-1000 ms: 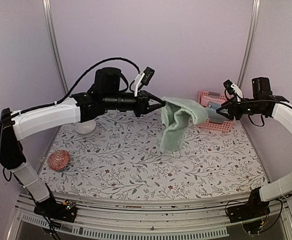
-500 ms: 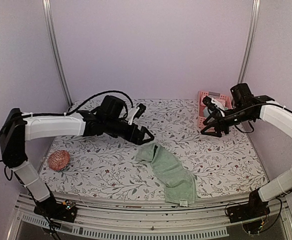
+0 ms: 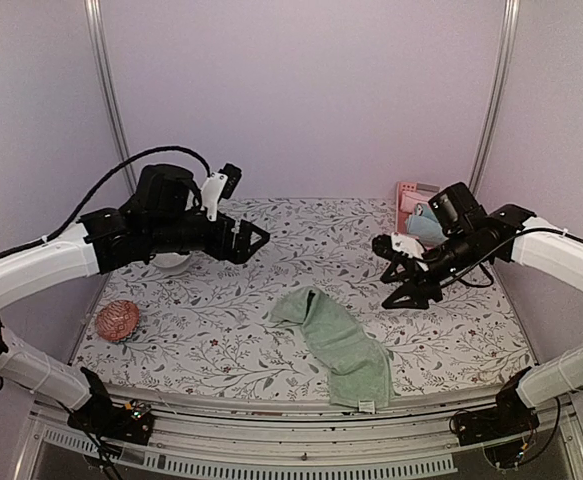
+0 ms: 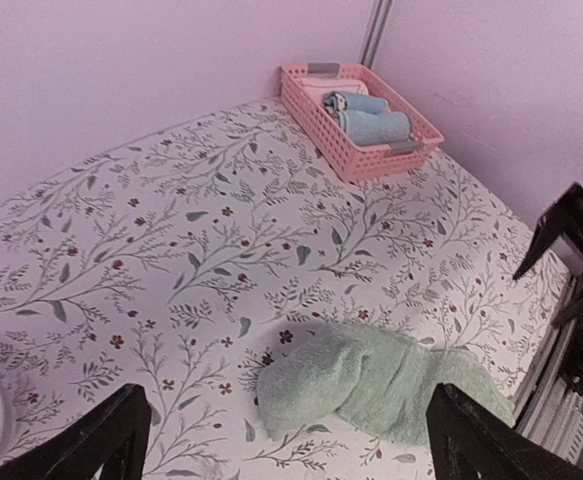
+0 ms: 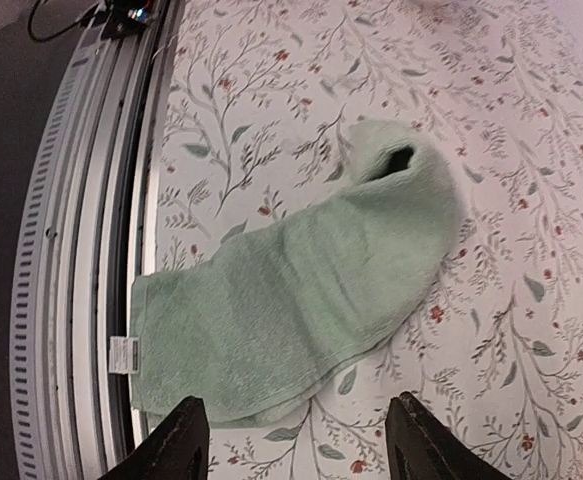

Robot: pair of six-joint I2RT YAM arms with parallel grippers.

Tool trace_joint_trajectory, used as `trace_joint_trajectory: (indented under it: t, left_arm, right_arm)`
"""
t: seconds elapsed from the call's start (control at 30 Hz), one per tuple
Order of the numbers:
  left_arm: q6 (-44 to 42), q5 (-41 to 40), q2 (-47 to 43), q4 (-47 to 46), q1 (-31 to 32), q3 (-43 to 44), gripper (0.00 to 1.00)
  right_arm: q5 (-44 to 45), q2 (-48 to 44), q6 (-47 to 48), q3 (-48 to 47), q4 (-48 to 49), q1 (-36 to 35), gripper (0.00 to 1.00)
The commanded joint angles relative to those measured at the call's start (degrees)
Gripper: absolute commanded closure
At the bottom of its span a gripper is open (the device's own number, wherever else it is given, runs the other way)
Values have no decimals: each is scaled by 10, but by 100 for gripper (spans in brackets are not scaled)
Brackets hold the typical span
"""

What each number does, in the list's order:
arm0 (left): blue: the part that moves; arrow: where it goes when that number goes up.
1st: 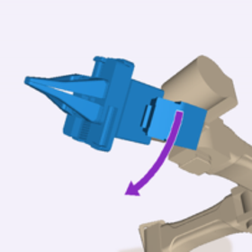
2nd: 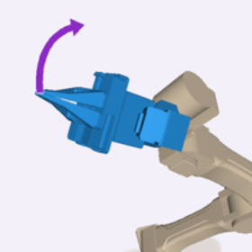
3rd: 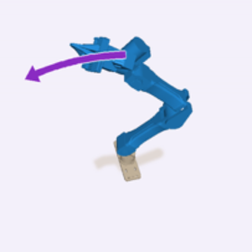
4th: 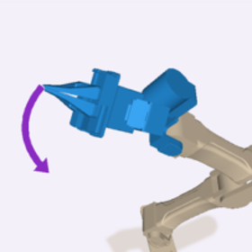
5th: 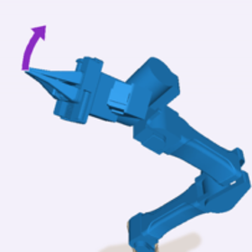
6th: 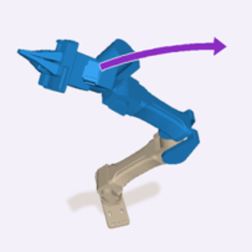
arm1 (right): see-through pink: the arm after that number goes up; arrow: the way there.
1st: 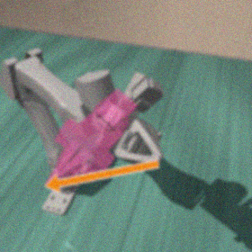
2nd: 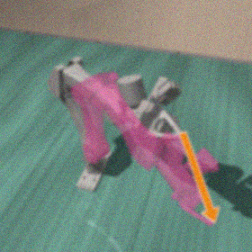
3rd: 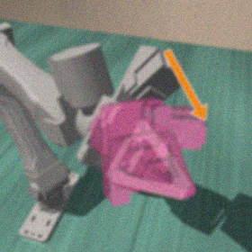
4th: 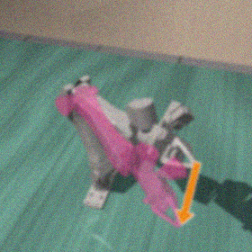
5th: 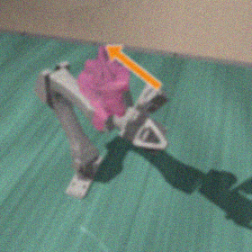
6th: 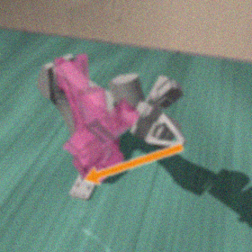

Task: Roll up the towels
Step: Place the towel at the center of the board, then pick up the towel from the center of the board.

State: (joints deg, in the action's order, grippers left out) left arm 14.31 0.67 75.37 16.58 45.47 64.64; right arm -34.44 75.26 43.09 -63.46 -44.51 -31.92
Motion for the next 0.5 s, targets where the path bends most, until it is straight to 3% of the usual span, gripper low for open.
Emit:
trace_joint_trajectory:
  t: [0.0,0.1,0.23,0.33,0.47]
  left_arm:
    - [-10,-162,-35,-24,7,-32,1]
    - [-11,-198,-12,-88,-3,-78,1]
    - [-6,-149,20,-113,-7,-95,5]
    - [16,-83,16,-126,-5,-119,27]
    - [59,-21,17,-128,0,-152,45]
  right_arm:
    - [84,-15,85,89,-47,-68,39]
    - [142,-8,113,148,-23,-118,37]
    - [204,22,116,183,44,-149,37]
    - [211,45,112,180,59,-151,41]
    - [195,46,118,183,55,-152,45]
